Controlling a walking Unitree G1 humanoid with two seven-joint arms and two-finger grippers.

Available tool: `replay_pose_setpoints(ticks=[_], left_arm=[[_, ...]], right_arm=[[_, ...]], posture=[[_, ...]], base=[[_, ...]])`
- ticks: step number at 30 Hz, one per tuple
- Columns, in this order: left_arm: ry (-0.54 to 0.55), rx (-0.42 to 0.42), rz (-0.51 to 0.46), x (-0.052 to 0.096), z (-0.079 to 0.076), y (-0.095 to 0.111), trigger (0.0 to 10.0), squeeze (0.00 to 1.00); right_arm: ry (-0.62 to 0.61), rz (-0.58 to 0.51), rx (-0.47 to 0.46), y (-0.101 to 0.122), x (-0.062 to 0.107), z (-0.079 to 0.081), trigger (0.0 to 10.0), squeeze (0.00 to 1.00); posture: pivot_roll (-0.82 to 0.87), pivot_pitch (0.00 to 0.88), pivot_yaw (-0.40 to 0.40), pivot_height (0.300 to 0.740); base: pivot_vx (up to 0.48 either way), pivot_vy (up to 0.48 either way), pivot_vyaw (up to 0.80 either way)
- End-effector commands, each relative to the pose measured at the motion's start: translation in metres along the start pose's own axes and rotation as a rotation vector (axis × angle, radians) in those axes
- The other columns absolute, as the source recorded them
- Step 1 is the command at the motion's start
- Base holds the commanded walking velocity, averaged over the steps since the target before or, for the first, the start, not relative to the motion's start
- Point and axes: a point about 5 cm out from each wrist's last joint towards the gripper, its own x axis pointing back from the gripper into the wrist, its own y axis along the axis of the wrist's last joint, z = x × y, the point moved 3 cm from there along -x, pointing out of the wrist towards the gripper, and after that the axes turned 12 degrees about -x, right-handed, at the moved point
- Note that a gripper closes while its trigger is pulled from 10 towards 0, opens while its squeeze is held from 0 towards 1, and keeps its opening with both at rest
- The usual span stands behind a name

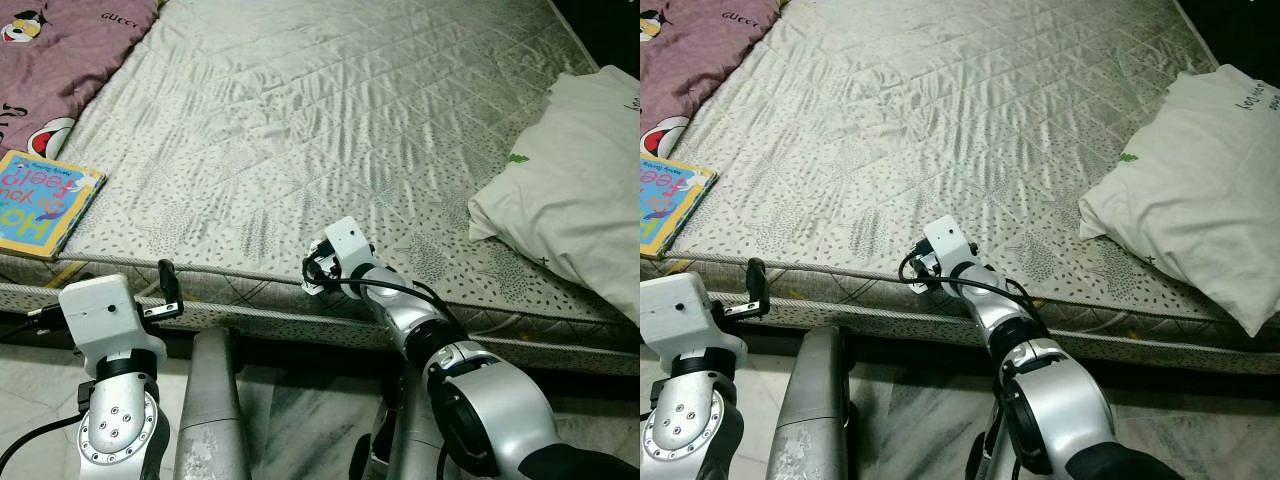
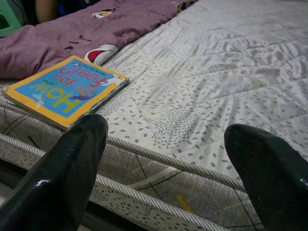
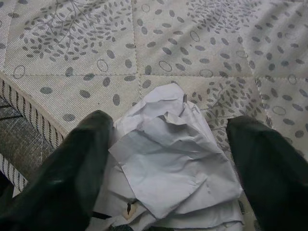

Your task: Clean up the room

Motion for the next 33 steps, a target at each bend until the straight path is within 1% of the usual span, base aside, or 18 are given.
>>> replay_pose_setpoints(ticks=[1, 22, 33], left_arm=[[0.006, -0.01, 0.017, -0.0002, 0.0008, -0.0032, 10.0, 0.0], [0.016, -0.02, 0.014, -0.0011, 0.0026, -0.0026, 10.0, 0.0], [0.026, -0.021, 0.027, 0.0046, 0.0034, -0.0048, 10.0, 0.0]], right_arm=[[-0.002, 0.04, -0.011, -0.0114, 0.0015, -0.0009, 0.0, 0.0], [0.007, 0.049, -0.021, -0.0131, 0.0008, 0.0029, 0.0, 0.0], [0.014, 0.065, 0.001, -0.0201, 0.0015, 0.0061, 0.0, 0.0]], posture=[[0.22, 0.133, -0.105, 0.537], [0.22, 0.131, -0.105, 0.537], [0.22, 0.152, -0.114, 0.537]], base=[[0.0, 0.0, 0.0], [0.0, 0.0, 0.0], [0.0, 0.0, 0.0]])
